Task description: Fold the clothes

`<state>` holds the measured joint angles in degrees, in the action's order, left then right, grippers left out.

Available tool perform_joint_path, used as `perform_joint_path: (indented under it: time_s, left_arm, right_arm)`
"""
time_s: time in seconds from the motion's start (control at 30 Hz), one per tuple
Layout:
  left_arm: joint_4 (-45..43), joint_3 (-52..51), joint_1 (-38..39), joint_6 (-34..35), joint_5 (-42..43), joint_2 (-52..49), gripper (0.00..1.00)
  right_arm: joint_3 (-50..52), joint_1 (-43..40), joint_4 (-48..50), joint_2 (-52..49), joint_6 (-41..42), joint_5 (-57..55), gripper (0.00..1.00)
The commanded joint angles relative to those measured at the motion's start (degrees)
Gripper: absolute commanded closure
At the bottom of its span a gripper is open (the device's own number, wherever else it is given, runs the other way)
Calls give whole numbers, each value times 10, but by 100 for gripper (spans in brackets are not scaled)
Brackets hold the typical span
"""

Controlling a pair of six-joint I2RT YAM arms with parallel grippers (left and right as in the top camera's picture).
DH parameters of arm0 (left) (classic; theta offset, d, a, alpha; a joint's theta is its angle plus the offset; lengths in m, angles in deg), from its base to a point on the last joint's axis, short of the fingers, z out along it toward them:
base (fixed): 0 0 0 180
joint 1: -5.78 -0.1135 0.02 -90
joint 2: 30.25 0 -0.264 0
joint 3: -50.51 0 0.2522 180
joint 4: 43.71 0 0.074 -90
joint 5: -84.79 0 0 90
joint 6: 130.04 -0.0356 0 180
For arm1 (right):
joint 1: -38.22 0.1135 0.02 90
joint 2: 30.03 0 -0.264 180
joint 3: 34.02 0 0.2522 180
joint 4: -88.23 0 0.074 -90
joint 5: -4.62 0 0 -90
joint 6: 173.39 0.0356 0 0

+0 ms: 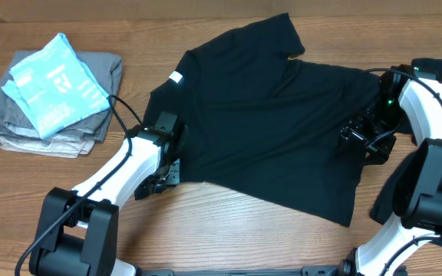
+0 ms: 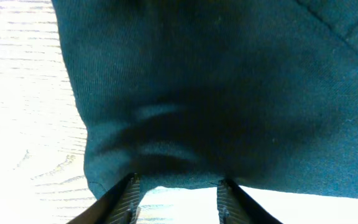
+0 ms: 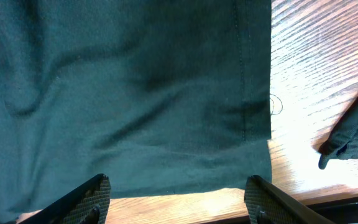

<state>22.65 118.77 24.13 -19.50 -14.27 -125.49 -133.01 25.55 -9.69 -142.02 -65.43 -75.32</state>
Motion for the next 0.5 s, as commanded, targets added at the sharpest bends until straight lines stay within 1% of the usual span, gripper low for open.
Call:
perform_joint_path:
  time_s: [0.0, 0.17, 0.3, 0.37, 0.4, 0.47]
  left_arm:
    - [-2, -4, 1, -10, -10, 4, 50]
    - [-7, -10, 1, -18, -17, 4, 50]
    - [-31, -34, 1, -26, -17, 4, 51]
    - [-38, -35, 1, -28, -19, 4, 57]
    - [-39, -34, 1, -28, -20, 4, 63]
    - [-40, -29, 1, -28, -20, 4, 81]
  right_arm:
    - [-6, 2, 1, 1, -4, 1, 26]
    - [-6, 2, 2, 1, -4, 1, 27]
    - [-6, 2, 3, 1, -4, 1, 27]
    - [-6, 2, 3, 1, -4, 1, 27]
    - [-6, 2, 3, 1, -4, 1, 27]
    - [-6, 2, 3, 1, -4, 1, 27]
